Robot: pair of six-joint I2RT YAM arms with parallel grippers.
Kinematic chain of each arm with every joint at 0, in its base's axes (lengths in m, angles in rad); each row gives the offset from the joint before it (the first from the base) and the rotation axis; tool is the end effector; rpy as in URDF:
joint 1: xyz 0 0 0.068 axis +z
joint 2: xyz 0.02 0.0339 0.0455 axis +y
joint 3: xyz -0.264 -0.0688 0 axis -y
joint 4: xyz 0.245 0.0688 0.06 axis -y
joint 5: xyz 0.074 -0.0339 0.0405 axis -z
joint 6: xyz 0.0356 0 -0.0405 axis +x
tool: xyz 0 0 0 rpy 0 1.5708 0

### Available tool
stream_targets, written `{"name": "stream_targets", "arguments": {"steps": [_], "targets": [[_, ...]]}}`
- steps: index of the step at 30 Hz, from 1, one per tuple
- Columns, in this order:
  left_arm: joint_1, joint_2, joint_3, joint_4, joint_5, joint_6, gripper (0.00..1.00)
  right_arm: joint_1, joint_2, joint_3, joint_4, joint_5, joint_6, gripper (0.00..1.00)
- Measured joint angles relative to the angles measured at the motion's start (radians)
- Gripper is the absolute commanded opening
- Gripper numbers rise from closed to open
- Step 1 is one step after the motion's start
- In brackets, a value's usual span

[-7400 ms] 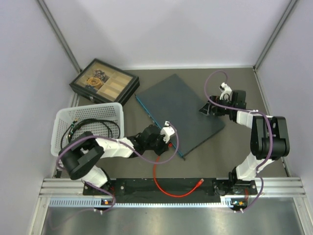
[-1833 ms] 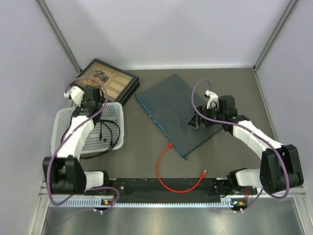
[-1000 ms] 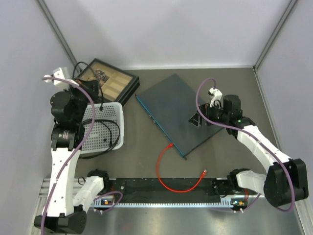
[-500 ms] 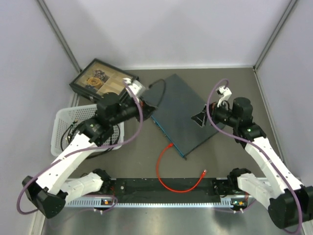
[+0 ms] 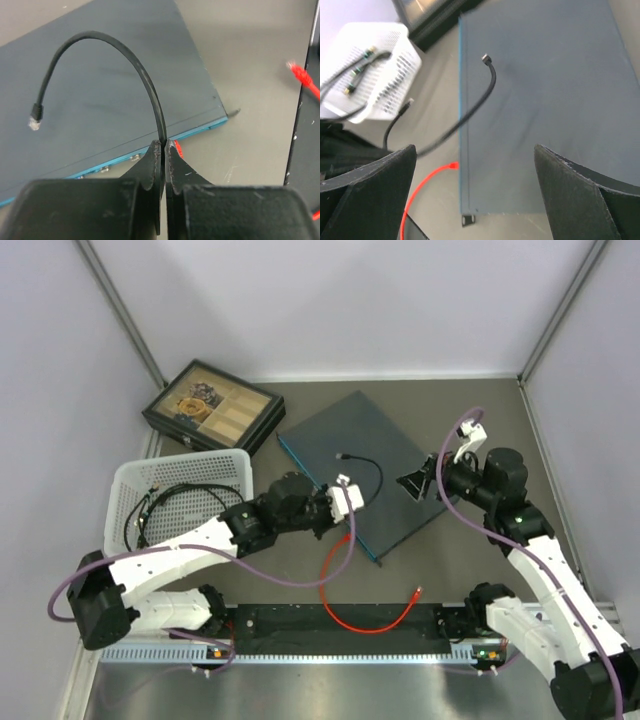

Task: Insert the plug into the switch port
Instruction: Pick up the connector from the bin, then adjust the connector.

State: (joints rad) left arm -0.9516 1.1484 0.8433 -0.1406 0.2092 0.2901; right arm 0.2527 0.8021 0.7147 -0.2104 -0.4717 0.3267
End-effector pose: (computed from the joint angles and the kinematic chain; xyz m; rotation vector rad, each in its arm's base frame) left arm 0.1459 -0.2174 0.2910 1.3085 1.5954 -0.6260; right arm 0.1769 0.0624 0.3106 -0.2657 1.9020 0.8347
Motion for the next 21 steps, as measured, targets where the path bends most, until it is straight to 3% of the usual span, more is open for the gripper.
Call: {"name": "stream_targets", "arguments": {"steps": [9, 21], "targets": [[-0.188, 0.061, -0.004, 0.018, -0.151, 0.142, 0.00, 0.000, 0.124, 0.002, -0.057, 0.021, -0.019, 0.98], [-0.282, 0.076, -0.005, 0.029, -0.274, 0.203, 0.00, 0.000, 0.301, 0.002, -0.005, 0.051, 0.046, 0.87]]}}
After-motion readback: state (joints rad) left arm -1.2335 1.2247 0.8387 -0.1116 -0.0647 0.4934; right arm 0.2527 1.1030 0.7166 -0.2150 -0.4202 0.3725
